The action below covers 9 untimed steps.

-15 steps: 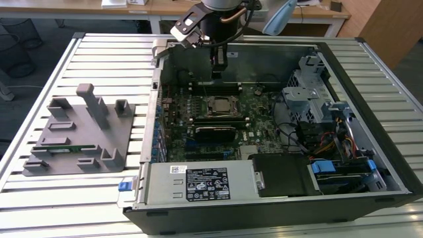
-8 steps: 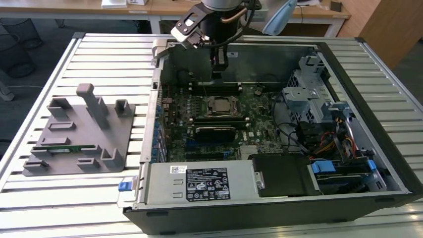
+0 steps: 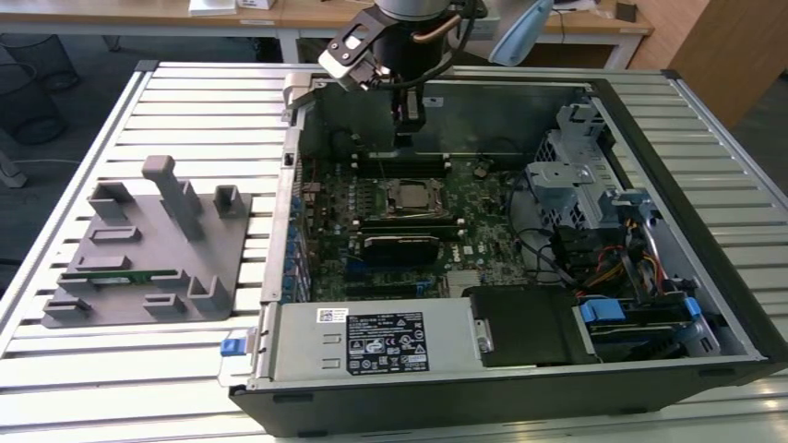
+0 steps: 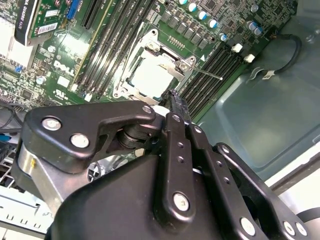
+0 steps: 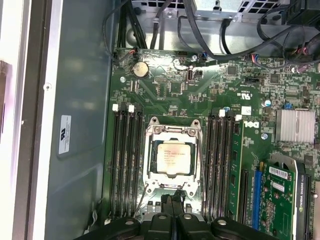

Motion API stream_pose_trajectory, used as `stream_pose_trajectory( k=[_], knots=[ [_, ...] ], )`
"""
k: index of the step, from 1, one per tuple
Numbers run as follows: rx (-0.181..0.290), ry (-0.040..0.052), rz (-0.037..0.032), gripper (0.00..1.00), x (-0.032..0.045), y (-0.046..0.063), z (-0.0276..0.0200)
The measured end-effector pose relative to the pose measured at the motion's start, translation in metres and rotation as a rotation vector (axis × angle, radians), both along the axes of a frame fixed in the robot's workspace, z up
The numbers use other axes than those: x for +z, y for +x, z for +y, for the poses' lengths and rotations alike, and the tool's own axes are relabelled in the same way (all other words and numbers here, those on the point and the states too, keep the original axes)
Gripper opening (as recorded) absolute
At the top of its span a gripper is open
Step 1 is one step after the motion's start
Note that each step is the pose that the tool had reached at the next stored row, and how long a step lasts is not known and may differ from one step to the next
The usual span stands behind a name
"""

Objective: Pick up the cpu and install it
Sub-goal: 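Close the cpu cover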

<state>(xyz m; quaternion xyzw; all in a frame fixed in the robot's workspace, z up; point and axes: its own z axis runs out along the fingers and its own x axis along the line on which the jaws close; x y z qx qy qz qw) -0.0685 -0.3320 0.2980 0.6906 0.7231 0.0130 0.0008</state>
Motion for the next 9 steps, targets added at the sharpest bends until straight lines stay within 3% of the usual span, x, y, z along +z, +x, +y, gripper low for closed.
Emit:
stream_pose_trajectory(
  k=[9],
  knots=[
    [0.008, 0.0000, 0.0000, 0.11, -0.0001, 0.0000, 0.0000]
  ],
)
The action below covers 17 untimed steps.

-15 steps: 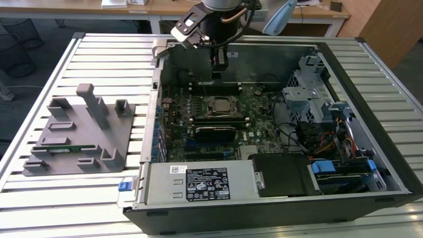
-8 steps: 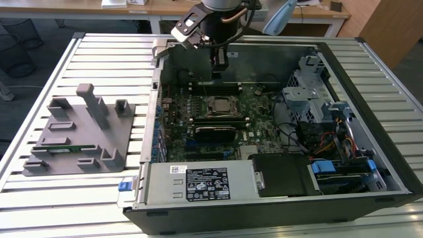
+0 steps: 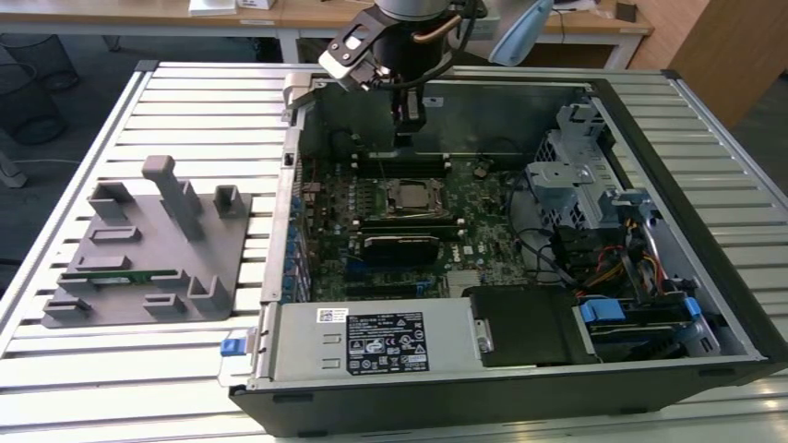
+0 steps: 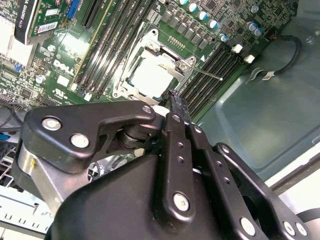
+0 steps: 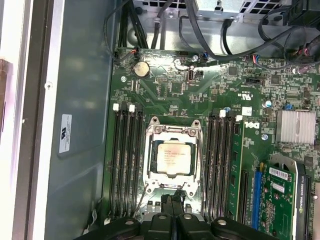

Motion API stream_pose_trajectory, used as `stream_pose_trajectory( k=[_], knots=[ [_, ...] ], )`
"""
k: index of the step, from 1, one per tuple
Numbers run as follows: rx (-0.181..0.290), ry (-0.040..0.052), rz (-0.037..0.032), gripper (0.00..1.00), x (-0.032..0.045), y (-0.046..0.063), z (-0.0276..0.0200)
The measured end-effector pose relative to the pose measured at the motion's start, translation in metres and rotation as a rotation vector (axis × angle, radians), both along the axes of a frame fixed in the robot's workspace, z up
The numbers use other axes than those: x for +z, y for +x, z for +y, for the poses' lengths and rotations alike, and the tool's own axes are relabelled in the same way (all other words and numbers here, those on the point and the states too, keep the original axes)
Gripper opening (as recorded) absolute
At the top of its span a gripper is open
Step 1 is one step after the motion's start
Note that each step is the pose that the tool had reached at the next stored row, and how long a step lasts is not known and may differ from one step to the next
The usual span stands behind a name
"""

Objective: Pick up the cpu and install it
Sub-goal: 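Close the cpu cover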

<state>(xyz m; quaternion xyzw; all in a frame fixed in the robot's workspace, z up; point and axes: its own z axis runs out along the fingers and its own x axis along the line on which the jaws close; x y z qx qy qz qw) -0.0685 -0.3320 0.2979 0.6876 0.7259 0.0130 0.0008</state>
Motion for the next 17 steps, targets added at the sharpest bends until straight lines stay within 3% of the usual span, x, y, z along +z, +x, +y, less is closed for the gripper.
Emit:
stream_pose_trajectory(
  k=[17],
  knots=[
    [0.015, 0.0000, 0.0000, 0.11, -0.0002, 0.0000, 0.0000]
  ],
)
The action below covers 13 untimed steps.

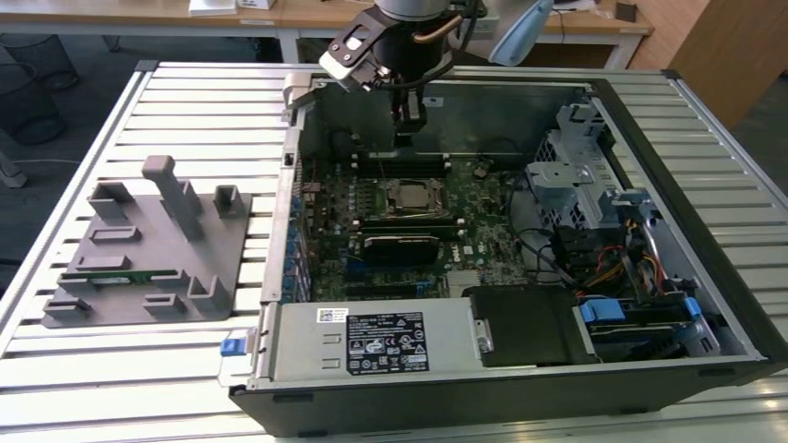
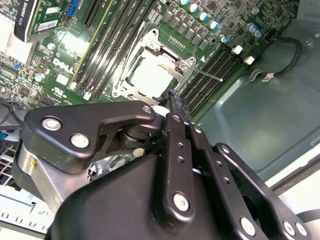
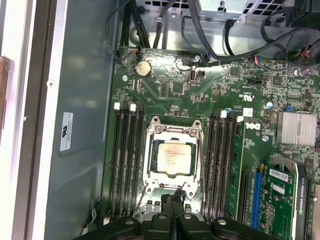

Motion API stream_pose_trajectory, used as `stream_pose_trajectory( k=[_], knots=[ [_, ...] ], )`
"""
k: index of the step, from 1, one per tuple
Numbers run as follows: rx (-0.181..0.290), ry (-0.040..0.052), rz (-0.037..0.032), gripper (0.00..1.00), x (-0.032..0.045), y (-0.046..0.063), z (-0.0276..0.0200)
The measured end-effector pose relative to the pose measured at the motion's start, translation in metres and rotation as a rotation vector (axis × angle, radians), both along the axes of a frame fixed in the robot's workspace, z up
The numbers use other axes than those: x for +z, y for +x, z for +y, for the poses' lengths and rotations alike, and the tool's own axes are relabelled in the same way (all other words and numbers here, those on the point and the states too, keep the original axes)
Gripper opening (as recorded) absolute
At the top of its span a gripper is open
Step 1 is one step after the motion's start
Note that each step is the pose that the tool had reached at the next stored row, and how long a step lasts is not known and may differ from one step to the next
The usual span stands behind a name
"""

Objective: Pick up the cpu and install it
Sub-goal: 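Close the cpu cover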

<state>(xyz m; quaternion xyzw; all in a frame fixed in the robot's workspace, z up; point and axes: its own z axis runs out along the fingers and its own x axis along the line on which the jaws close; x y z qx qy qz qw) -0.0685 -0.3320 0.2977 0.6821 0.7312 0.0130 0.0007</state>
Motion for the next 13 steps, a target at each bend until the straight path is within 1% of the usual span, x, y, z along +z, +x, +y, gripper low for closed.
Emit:
stream_pose_trajectory(
  k=[13],
  knots=[
    [0.004, 0.0000, 0.0000, 0.11, -0.0017, 0.0000, 0.0000]
  ],
)
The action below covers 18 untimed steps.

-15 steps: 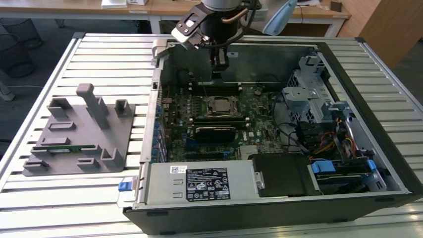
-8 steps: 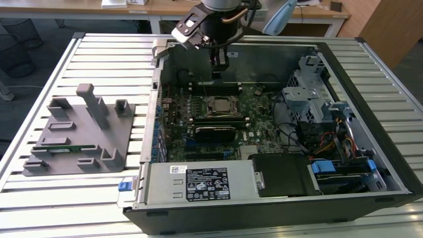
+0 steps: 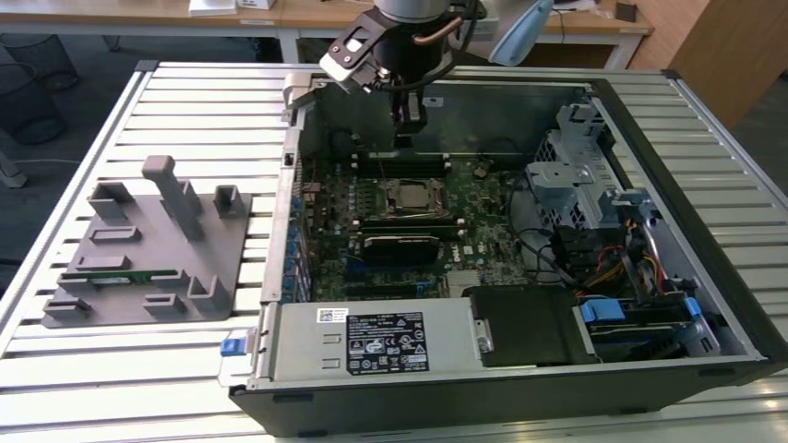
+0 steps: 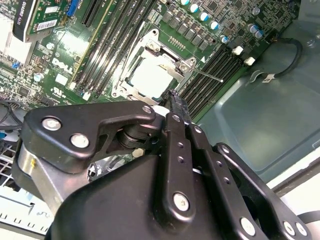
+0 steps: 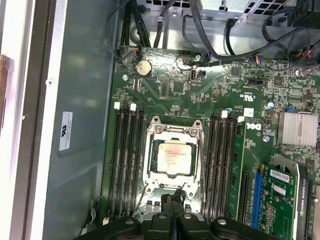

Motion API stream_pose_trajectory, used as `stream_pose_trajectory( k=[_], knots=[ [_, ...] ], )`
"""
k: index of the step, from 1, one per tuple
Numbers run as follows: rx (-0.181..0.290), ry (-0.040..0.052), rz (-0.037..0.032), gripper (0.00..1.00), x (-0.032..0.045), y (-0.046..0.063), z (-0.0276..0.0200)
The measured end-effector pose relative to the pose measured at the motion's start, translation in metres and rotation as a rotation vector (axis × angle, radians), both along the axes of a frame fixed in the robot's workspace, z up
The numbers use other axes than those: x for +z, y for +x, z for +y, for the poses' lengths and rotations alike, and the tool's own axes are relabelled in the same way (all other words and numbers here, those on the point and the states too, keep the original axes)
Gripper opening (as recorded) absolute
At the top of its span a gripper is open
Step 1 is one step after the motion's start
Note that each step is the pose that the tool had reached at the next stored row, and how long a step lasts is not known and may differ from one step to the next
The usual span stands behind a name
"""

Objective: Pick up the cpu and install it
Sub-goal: 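Close the cpu cover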

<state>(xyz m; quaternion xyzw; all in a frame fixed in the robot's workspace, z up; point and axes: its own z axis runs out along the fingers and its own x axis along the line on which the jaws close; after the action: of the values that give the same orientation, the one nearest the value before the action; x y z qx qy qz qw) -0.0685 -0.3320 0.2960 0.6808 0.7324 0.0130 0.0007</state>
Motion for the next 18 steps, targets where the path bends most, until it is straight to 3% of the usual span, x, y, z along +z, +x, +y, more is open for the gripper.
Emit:
stream_pose_trajectory(
  k=[18],
  knots=[
    [0.000, 0.0001, -0.0001, 0.11, -0.0029, 0.0000, 0.0000]
  ],
)
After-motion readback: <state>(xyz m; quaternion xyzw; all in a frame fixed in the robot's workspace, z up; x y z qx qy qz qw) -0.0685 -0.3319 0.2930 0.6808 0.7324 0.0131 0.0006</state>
